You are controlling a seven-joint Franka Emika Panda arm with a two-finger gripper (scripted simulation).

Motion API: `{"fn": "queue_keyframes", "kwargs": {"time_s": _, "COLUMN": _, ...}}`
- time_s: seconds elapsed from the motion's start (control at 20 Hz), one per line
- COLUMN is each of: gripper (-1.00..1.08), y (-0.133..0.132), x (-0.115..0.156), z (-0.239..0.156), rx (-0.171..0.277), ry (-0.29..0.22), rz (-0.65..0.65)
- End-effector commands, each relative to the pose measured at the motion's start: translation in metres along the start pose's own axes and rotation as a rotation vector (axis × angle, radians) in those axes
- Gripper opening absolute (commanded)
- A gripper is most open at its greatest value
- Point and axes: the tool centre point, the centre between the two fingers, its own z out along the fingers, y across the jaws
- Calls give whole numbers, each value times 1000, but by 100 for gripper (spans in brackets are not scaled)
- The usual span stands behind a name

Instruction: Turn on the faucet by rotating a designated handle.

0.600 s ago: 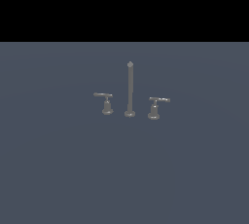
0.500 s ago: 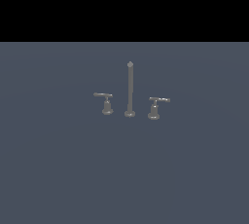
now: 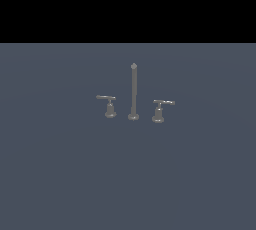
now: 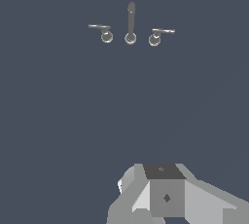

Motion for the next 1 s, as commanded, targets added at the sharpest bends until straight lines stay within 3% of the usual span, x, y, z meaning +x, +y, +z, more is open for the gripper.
{"fn": "queue_keyframes", "kwargs": {"time_s": 0.0, "gripper": -100, "y": -6, "x": 2, "z": 6, "rx": 0, "ry": 0, "rz": 26}}
{"fn": "queue_keyframes", "kwargs": {"time_s": 0.95, "gripper": -100, "y": -79, "x": 47, "z": 89, "rx": 2, "ry": 9, "rz": 389}}
